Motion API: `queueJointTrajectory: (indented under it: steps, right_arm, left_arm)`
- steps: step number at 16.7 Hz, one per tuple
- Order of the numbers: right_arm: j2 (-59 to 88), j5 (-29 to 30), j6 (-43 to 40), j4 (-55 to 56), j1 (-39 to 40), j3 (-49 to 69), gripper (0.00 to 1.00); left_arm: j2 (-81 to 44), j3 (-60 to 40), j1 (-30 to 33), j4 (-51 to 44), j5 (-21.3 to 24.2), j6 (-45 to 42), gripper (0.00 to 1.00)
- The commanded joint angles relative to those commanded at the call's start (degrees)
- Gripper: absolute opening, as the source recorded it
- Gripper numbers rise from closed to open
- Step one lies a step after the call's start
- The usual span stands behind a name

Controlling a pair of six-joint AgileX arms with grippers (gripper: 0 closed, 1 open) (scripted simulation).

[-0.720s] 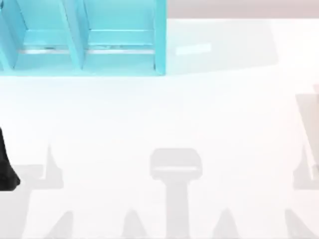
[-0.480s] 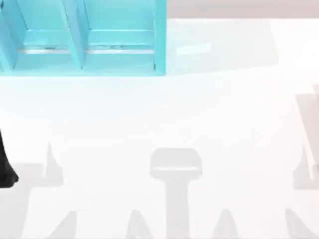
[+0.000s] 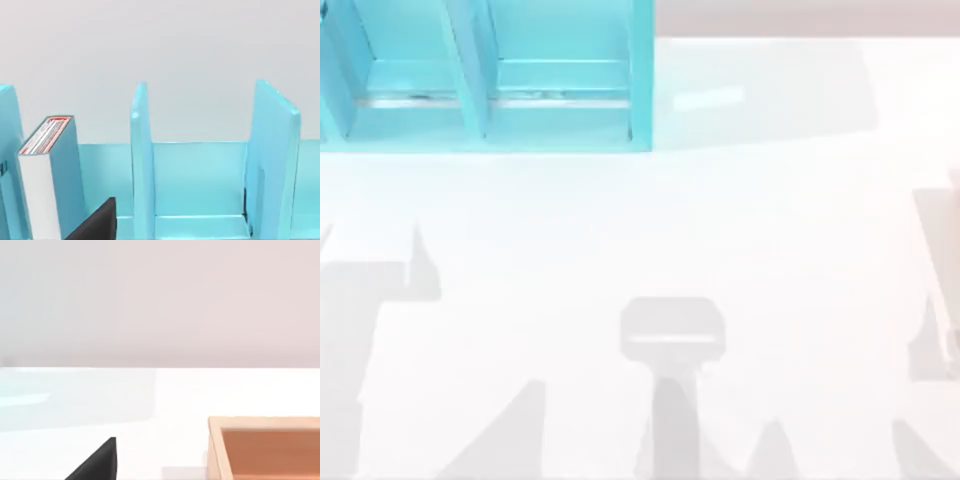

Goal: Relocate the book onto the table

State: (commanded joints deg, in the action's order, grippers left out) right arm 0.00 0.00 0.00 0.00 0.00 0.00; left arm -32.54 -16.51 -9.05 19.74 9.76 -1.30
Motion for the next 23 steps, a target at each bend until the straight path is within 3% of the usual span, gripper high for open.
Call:
queueJointTrajectory:
  steps: [13, 17, 23]
  right_arm:
    - [0.00, 0.00, 0.00, 0.00, 0.00, 0.00, 1.00]
    - [0.00, 0.00, 0.00, 0.00, 0.00, 0.00, 1.00]
    - [0.00, 0.00, 0.00, 0.00, 0.00, 0.00, 1.00]
  left_arm:
    - [-79.11, -30.62, -17.77, 37.23, 20.59, -2.72, 1.00]
    - [-90.93, -36.07, -20.72, 43.74, 23.81, -3.37, 1.00]
    - [-93.39, -37.36, -21.38, 45.26, 24.51, -3.54, 1.00]
